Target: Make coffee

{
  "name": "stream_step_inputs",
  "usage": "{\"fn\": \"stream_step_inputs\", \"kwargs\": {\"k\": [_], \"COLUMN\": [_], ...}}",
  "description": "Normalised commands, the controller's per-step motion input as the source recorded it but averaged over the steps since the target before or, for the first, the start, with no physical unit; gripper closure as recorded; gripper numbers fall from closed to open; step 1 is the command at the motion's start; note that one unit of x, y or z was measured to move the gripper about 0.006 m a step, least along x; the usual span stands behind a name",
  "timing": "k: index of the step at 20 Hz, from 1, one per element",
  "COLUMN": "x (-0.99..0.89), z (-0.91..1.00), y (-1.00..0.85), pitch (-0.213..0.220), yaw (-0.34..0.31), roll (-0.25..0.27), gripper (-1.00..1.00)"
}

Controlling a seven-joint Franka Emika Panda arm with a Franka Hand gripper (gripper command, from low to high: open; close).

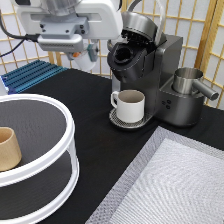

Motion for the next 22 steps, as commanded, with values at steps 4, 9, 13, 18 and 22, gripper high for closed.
{"fn": "stream_step_inputs", "kwargs": {"k": [4,9,13,18,22], "x": [0.09,0.17,0.3,0.08,0.0], "z": [0.15,0.32,0.36,0.04,-0.03], "y": [0.35,0.41,0.38,0.43,0.42], "pitch": [0.016,0.042,0.079,0.094,0.147], "yaw": [-0.031,-0.057,-0.087,-0.063,-0.023], "roll": [0.375,0.321,0.224,0.054,-0.017], "gripper": [1.0,1.0,1.0,1.0,1.0]}}
